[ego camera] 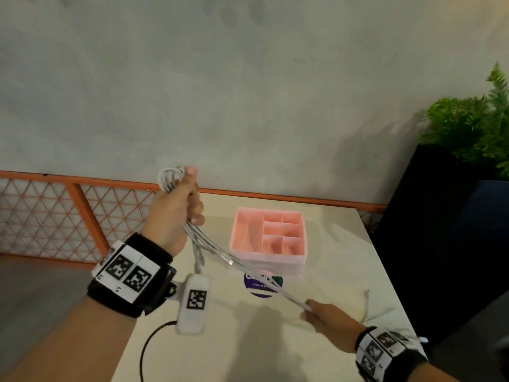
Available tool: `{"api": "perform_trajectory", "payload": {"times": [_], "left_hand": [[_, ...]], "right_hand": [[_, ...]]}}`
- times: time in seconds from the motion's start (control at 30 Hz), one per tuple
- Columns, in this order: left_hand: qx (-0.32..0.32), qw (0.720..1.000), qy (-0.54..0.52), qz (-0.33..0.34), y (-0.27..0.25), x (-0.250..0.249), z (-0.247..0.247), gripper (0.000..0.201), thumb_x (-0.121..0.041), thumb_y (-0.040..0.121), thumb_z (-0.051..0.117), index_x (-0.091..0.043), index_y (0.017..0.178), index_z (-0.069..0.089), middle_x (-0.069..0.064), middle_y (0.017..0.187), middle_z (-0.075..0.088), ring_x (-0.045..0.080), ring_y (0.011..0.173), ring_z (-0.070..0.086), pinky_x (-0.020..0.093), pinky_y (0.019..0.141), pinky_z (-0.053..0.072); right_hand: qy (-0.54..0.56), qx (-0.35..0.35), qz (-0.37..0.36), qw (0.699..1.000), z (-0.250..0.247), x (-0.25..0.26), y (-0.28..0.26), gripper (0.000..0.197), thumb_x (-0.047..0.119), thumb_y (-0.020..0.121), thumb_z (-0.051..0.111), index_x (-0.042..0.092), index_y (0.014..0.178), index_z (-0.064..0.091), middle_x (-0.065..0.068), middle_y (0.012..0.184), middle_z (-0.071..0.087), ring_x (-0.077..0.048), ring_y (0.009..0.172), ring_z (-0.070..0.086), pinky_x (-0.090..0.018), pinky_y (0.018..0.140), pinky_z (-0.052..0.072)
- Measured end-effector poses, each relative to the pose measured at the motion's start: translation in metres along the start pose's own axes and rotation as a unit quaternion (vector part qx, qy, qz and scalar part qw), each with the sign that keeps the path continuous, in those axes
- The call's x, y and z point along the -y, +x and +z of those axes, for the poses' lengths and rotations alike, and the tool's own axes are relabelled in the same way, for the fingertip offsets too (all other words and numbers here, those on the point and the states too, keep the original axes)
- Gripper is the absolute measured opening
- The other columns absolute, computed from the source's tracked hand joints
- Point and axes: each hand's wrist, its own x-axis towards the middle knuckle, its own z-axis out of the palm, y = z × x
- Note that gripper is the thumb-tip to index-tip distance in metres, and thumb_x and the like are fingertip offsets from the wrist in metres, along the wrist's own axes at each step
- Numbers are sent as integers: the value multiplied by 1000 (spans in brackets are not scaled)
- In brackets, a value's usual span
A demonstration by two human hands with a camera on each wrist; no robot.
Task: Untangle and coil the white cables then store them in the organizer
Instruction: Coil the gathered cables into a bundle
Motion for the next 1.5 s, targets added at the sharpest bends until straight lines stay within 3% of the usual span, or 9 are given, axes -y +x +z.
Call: {"api": "perform_trajectory", "payload": {"times": [0.17, 0.4, 0.53, 0.67, 0.83, 0.93, 1.17, 1.3, 1.5], "left_hand": [[21, 997, 78, 6, -4, 23, 5, 33, -48, 78, 63, -24, 67, 43, -11, 49, 32, 8, 44, 27, 20, 41, 28], [80, 969, 233, 4, -28, 57, 50, 66, -62, 62, 61, 2, 76, 58, -9, 44, 38, 8, 40, 35, 23, 47, 34], [123, 978, 167, -24, -35, 59, 59, 55, -58, 65, 63, -3, 73, 59, -10, 42, 38, 8, 42, 33, 17, 42, 30], [187, 964, 188, -18, -31, 59, 49, 77, -70, 48, 76, -2, 83, 65, 12, 64, 52, 16, 57, 44, 23, 52, 39], [174, 961, 209, -49, -32, 57, 49, 14, -24, 73, 78, -16, 69, 67, -2, 55, 57, 8, 49, 50, 23, 53, 38], [168, 955, 238, -53, -33, 54, 49, 14, -19, 82, 69, -16, 68, 67, -3, 52, 62, 6, 47, 50, 21, 48, 35], [191, 964, 169, -70, -35, 48, 57, 16, -24, 78, 64, -11, 86, 70, 11, 73, 72, 34, 88, 68, 45, 93, 48], [163, 979, 90, -88, -37, 43, 59, 26, -19, 92, 55, -10, 68, 54, -1, 40, 43, 16, 39, 49, 41, 67, 58], [76, 993, 26, -84, -29, 43, 48, 33, -18, 85, 64, -20, 53, 56, -6, 41, 26, 10, 36, 25, 24, 43, 38]], "right_hand": [[-143, 13, -30, 989, -52, 19, -9, 23, 41, 95, 43, 28, 77, 37, 10, 64, 41, -22, 72, 47, -30, 64, 34], [-94, -88, -228, 965, -118, 135, -24, 14, 29, 94, 50, 19, 87, 55, 14, 76, 55, 2, 68, 52, -10, 62, 39], [-39, -163, -270, 948, -118, 157, -20, 21, 30, 93, 51, 11, 90, 61, 1, 81, 67, -14, 73, 60, -32, 70, 50], [80, -168, -272, 944, -118, 162, -21, 8, 19, 90, 58, 15, 84, 61, 1, 70, 61, -8, 62, 52, -20, 60, 42], [134, -155, -270, 941, -123, 167, -23, 8, 17, 87, 62, 19, 89, 54, -3, 74, 67, -19, 67, 60, -34, 65, 48], [164, -142, -286, 934, -129, 172, -28, 19, 15, 85, 64, 18, 90, 46, 9, 58, 63, -5, 54, 51, -16, 56, 40], [228, -160, -306, 910, -136, 183, -34, 18, 15, 86, 62, 9, 92, 46, 7, 57, 51, -2, 45, 39, -13, 46, 34], [219, -139, -280, 924, -142, 174, -26, 20, 26, 87, 61, 14, 95, 46, 0, 60, 51, -13, 53, 45, -23, 49, 39], [160, -102, -219, 957, -134, 135, -19, 35, 37, 96, 40, 7, 83, 52, 11, 56, 46, -16, 56, 48, -39, 67, 47]]}}
